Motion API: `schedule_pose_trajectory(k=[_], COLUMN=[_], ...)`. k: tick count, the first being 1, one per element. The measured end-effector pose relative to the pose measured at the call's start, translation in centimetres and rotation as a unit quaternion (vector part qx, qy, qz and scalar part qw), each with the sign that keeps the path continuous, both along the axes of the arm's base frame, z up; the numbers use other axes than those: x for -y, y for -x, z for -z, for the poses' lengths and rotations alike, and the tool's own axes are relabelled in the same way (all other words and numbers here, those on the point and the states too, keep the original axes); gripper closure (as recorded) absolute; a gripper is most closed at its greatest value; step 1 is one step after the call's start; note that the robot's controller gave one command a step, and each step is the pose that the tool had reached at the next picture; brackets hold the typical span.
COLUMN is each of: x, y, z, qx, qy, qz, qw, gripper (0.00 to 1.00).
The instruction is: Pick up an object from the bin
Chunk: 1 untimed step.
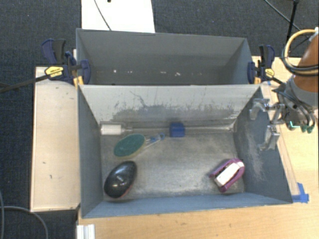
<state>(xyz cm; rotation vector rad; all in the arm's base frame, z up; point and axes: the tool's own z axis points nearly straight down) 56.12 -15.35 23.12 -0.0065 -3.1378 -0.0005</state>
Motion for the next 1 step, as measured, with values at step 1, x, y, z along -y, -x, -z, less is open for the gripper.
schedule_pose_trajectory(k=[1], x=[-1.78], y=[2.63], z=[10.22], qx=[0.0003], qy=[-0.001], qz=[-0.13], qw=[0.9915], gripper=[0.0])
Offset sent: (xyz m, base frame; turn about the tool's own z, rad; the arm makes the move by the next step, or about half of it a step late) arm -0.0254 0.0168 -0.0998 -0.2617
